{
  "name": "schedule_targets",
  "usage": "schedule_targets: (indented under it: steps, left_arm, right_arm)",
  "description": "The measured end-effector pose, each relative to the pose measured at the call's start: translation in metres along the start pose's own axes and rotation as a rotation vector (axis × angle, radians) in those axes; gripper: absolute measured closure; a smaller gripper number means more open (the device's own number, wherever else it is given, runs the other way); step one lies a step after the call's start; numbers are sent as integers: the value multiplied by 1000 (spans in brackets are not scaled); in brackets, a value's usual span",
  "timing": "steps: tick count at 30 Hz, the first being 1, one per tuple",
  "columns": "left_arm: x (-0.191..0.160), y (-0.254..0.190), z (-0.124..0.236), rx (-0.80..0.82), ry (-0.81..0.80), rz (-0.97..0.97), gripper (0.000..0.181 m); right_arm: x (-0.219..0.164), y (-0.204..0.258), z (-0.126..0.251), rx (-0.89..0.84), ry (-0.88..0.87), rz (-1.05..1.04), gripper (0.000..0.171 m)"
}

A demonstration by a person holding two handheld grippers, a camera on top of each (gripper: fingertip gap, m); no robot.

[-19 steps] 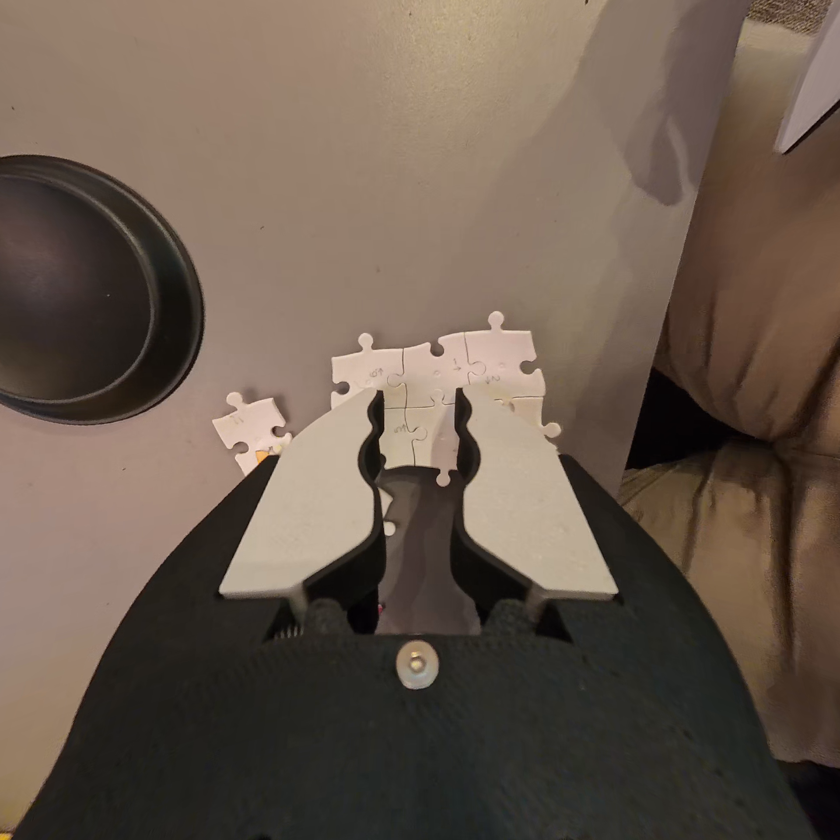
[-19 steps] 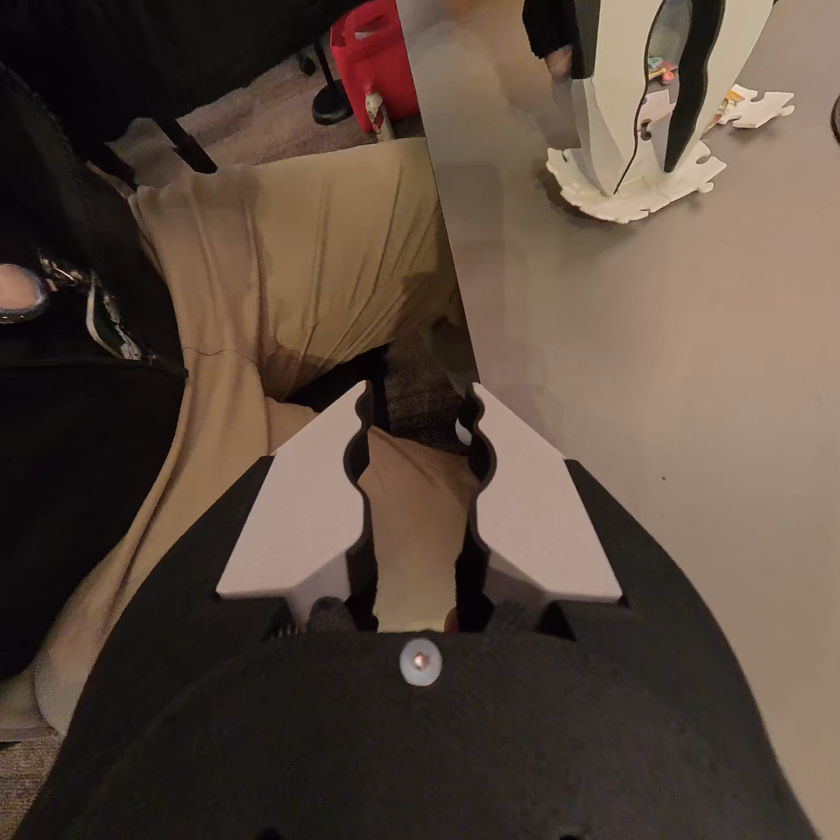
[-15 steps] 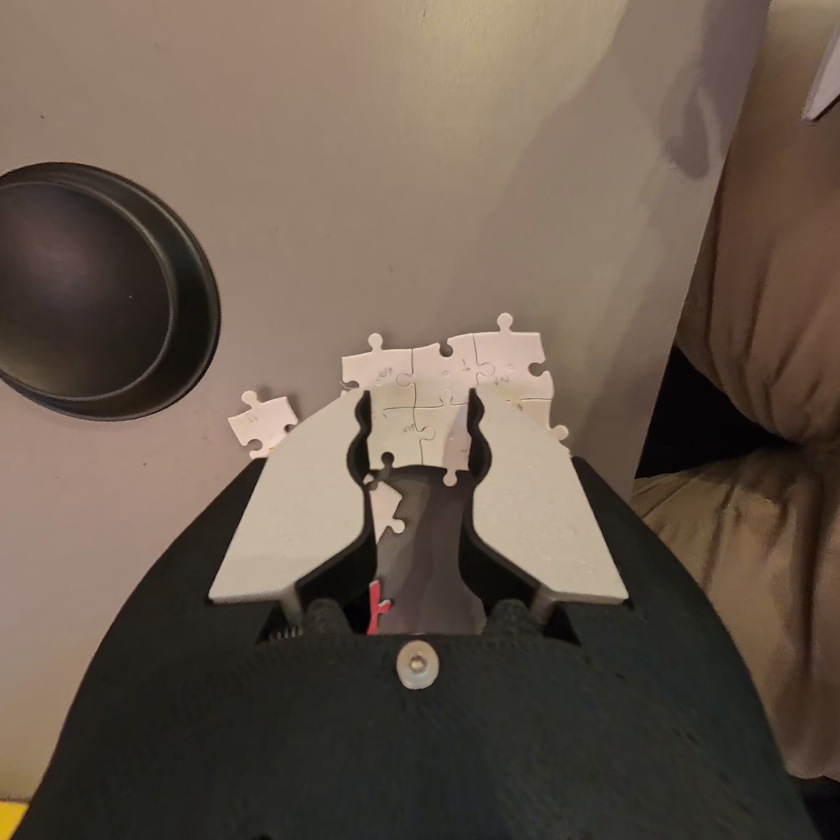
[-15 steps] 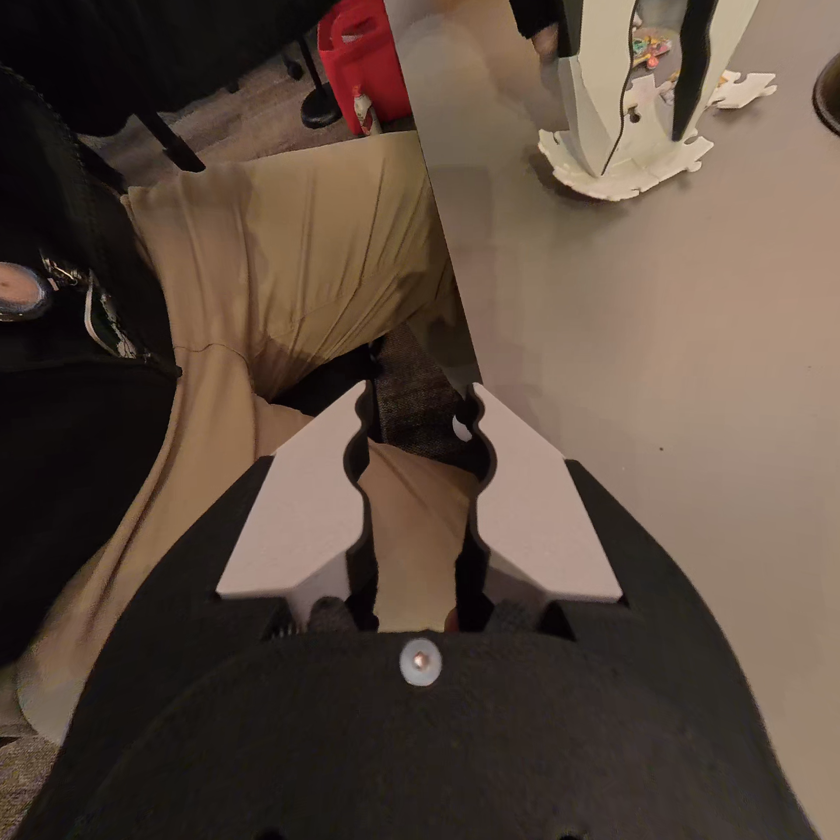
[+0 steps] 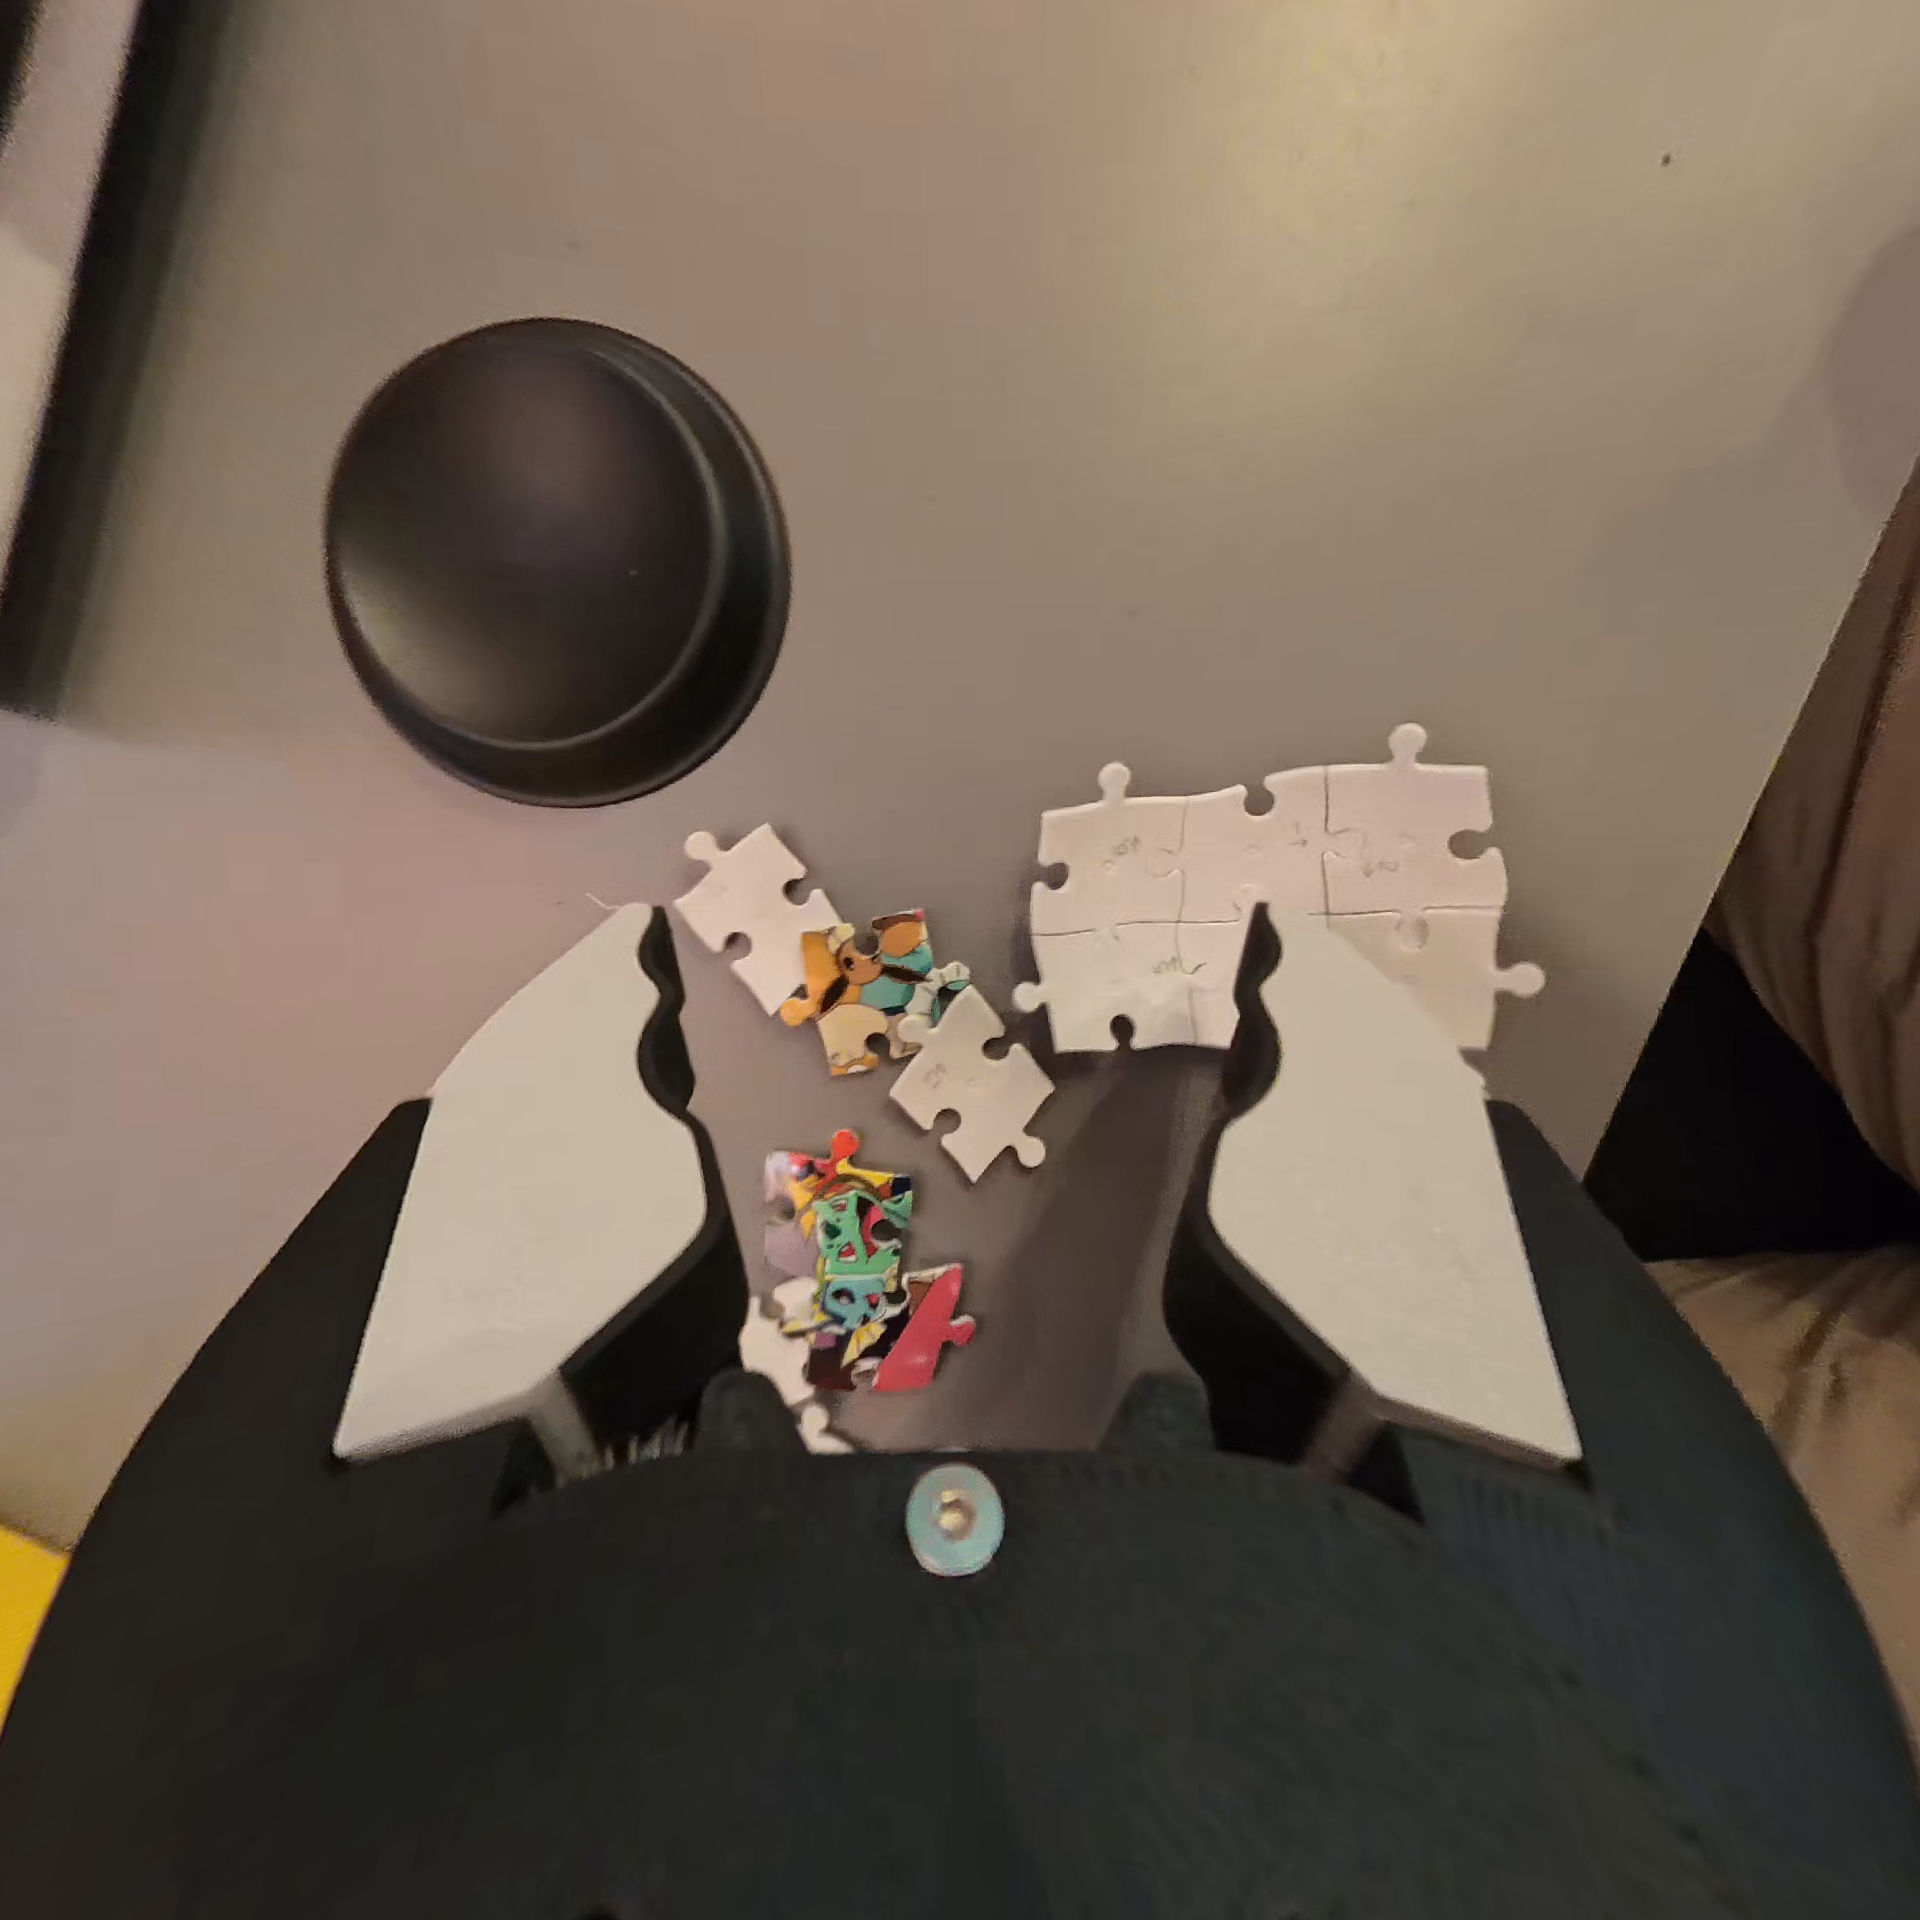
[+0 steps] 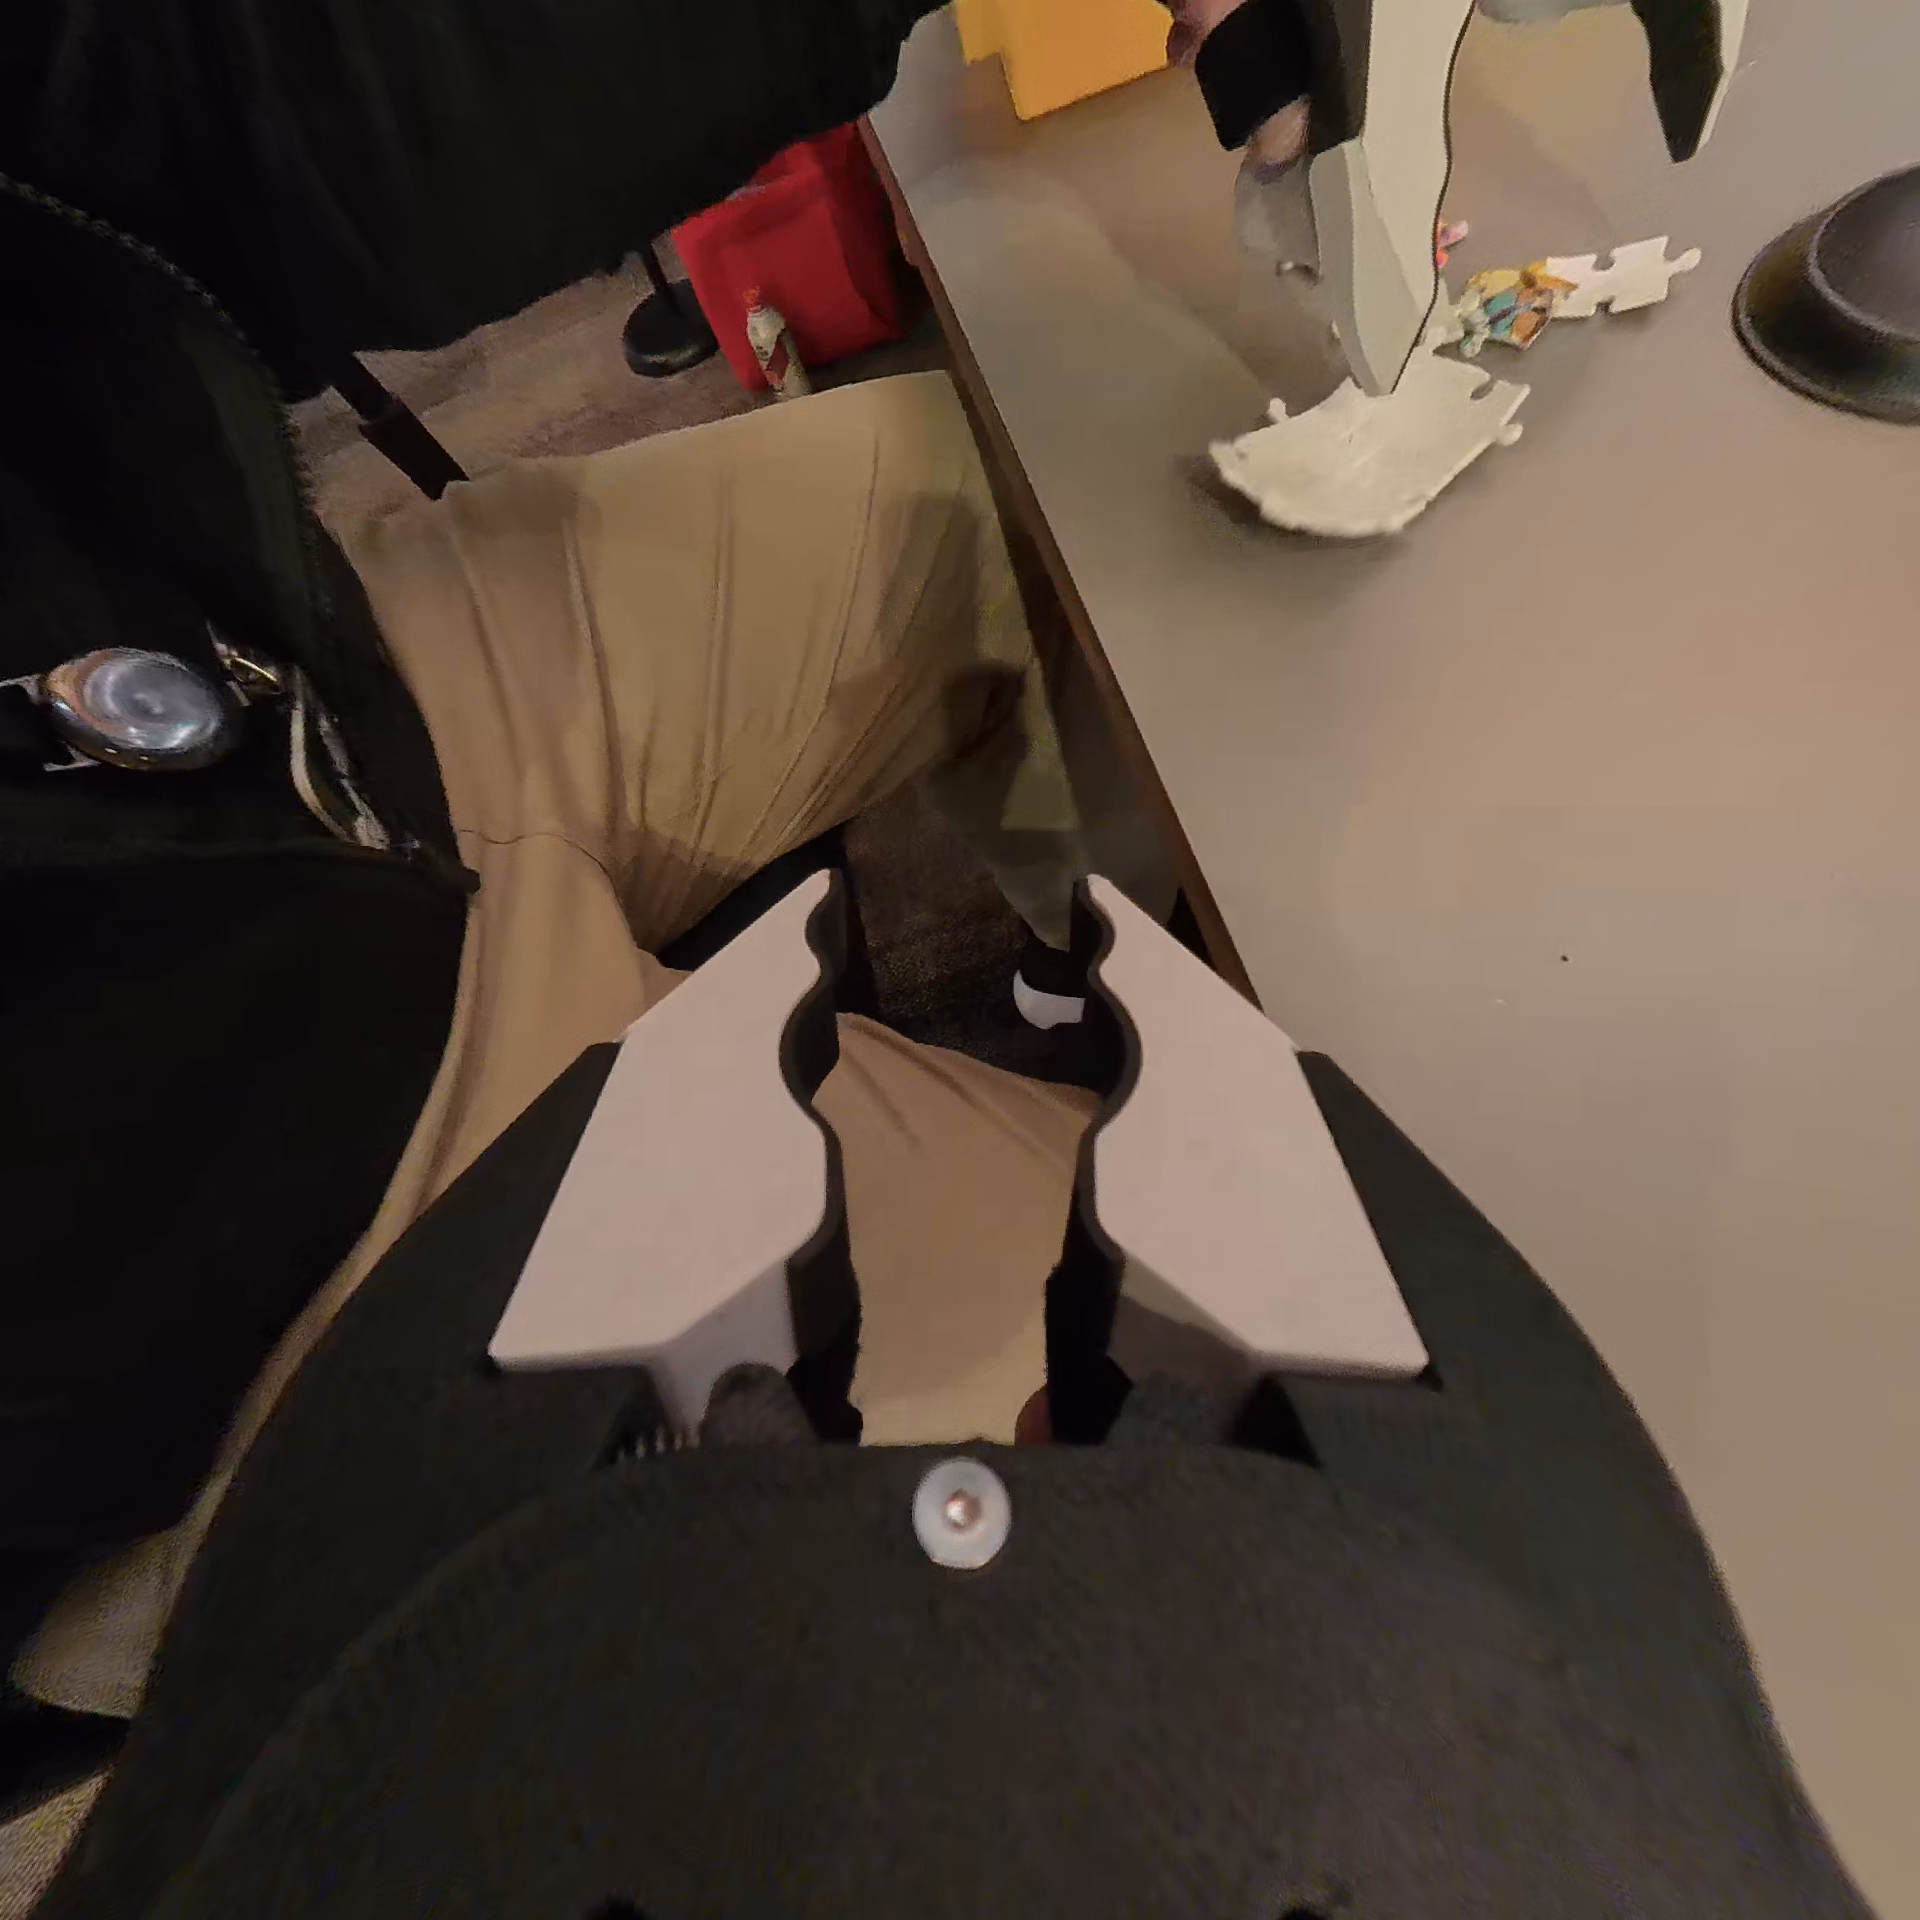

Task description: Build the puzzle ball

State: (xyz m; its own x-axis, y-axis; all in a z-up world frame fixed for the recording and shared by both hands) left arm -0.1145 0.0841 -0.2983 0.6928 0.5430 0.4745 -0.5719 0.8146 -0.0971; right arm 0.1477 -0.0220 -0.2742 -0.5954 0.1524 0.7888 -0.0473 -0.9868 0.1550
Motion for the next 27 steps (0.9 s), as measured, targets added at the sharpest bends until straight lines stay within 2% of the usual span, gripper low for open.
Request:
schedule_targets:
  steps: [1, 4, 7, 9, 15, 19, 23, 27]
  left_arm:
    - [0, 1, 4, 26, -13, -3, 81]
    - [0, 5, 14, 82, -57, 1, 84]
    - [0, 10, 21, 103, -124, 15, 87]
    - [1, 10, 24, 85, -177, 12, 89]
    - [11, 23, 27, 78, -257, -20, 97]
    - [22, 30, 34, 4, -293, -13, 100]
    - [23, 39, 44, -38, -305, 104, 102]
    - [22, 41, 45, -67, -295, 190, 103]
  right_arm:
    - [3, 4, 4, -9, -10, 1, 129]
    - [7, 16, 10, -36, -35, -29, 130]
    - [5, 9, 6, -99, -62, -70, 129]
    - [4, -10, 0, -133, -84, -107, 120]
    - [7, -87, -28, -178, -98, -192, 115]
    - [7, -112, -38, -145, -115, -297, 118]
    - [5, -116, -39, -101, -118, -356, 124]
    - [5, -124, -33, -27, -172, -474, 122]
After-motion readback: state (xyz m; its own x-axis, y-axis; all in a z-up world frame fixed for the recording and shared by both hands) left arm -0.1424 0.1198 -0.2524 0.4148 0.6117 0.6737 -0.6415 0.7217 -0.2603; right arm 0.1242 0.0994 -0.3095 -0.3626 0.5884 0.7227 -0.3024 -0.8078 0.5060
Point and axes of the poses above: each gripper's, where its closed fingertips meet, z back along the fingers, x out of its top, y = z × x across the jaws, the point moved 7 cm from there along z, back along the fingers, and after that the axes turned 8 degrees about -x, right-handed, at the moved point
